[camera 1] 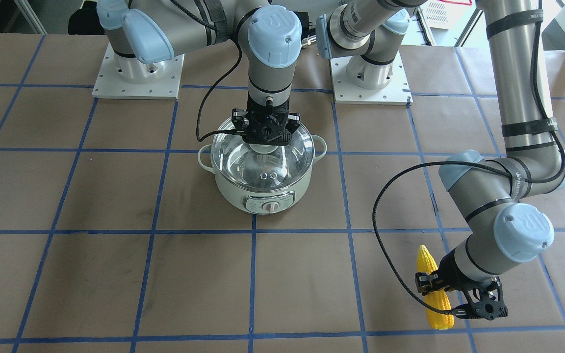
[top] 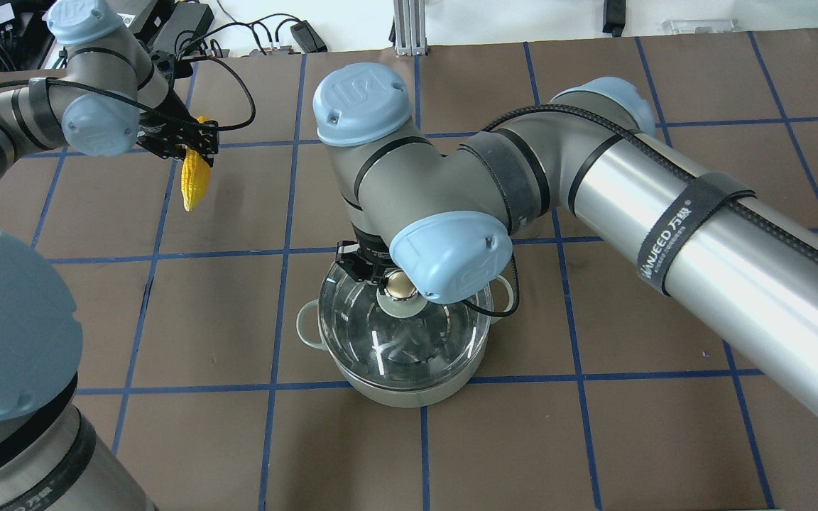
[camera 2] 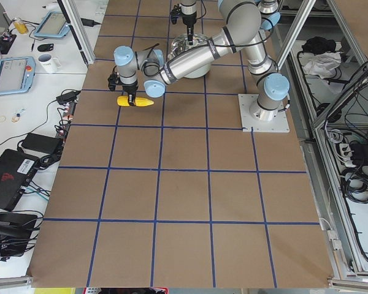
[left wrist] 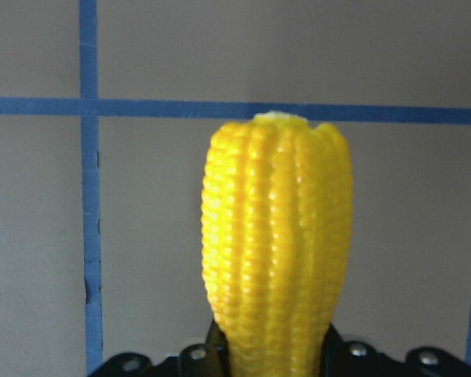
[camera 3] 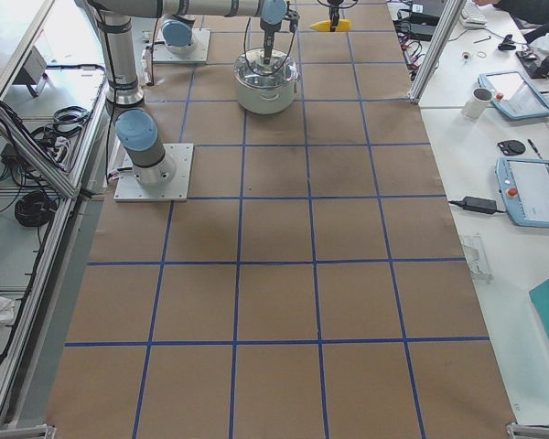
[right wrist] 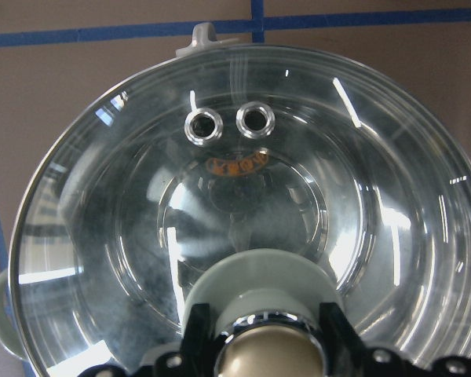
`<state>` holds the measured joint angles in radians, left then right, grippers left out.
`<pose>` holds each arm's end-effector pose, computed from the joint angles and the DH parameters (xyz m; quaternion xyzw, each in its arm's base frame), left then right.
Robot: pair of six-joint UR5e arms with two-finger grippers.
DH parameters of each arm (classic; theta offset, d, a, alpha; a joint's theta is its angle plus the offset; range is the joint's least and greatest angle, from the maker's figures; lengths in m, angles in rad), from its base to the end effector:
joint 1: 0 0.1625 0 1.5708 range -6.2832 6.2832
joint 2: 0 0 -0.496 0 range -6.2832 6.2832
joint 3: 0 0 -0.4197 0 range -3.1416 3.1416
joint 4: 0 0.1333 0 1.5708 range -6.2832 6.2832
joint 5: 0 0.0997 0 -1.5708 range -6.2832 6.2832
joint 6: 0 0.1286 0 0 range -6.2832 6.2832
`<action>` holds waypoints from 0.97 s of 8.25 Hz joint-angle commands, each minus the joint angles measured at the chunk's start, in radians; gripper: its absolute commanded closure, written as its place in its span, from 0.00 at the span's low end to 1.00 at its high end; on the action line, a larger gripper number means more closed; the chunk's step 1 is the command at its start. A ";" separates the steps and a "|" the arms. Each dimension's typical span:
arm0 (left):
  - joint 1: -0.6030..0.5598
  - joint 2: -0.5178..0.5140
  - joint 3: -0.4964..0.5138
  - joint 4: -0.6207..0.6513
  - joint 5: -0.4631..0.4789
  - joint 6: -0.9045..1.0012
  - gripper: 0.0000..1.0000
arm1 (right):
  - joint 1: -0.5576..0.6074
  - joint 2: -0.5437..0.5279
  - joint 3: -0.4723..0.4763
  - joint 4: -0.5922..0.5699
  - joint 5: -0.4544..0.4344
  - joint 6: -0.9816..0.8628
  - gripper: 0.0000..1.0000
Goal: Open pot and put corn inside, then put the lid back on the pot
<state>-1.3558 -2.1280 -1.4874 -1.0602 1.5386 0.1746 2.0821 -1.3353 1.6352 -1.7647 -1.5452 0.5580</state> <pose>0.0236 -0.7524 0.2672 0.0199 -0.9995 0.0212 0.0122 0.4138 -0.4584 0.3824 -0.0240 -0.9982 -0.0521 0.0160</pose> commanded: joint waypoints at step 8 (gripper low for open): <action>-0.492 0.247 -0.022 -0.155 -0.003 -0.577 0.89 | -0.508 -0.300 -0.057 0.321 0.008 -0.459 1.00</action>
<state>-1.6951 -1.8825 -1.4977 -1.2148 1.5351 -0.2315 1.6472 -1.6237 1.5818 -1.4625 -1.5265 0.2115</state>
